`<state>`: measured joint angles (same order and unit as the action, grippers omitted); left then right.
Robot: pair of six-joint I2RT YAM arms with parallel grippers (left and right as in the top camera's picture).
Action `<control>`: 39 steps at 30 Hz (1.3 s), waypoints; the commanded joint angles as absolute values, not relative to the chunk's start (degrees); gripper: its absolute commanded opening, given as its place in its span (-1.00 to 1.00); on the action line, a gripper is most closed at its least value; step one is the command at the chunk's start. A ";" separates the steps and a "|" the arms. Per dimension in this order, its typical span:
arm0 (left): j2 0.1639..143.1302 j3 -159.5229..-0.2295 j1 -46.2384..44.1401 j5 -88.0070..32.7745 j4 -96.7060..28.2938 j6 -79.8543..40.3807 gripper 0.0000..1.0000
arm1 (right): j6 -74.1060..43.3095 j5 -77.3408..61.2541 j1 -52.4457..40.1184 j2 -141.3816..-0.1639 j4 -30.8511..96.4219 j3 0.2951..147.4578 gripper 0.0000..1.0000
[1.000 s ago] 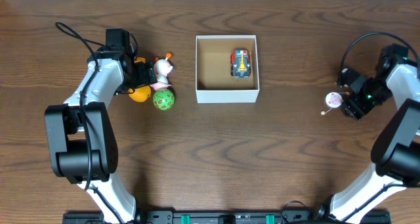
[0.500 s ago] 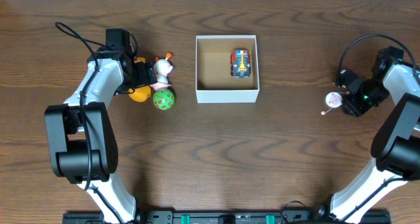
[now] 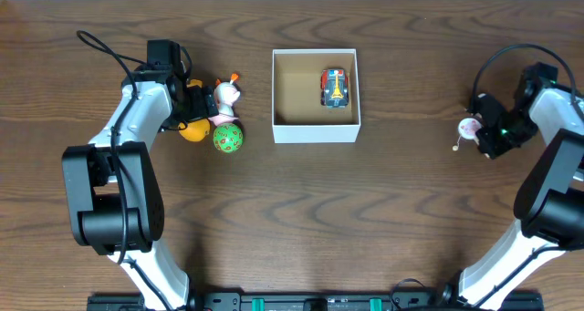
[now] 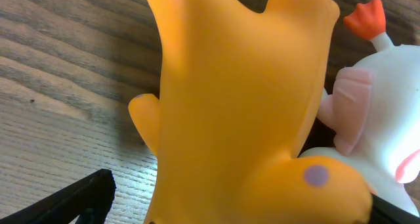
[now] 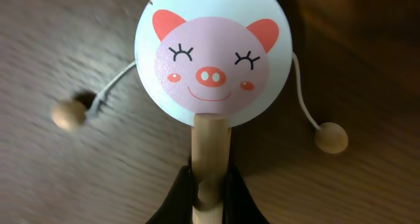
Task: Pack container
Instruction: 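Lower the right gripper and grasp the pig rattle by its handle, then carry the pig rattle left and lower it into the box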
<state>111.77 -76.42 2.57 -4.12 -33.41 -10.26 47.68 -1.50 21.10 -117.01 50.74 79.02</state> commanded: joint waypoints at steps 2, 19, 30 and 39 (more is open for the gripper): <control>112.31 -76.77 2.61 -4.05 -33.56 -9.87 0.96 | 40.62 -2.44 16.62 -117.54 50.76 80.73 -0.98; 112.31 -76.77 2.61 -4.05 -33.58 -9.87 0.96 | 22.46 -7.42 -6.46 -117.54 50.48 109.25 -0.98; 112.33 -76.77 2.61 -4.08 -33.58 -9.87 0.96 | 39.44 -14.04 -17.21 -117.54 52.38 111.48 -0.98; 112.33 -76.77 2.61 -4.05 -33.58 -9.87 0.96 | 57.58 -14.63 -21.96 -117.56 62.65 110.74 -0.98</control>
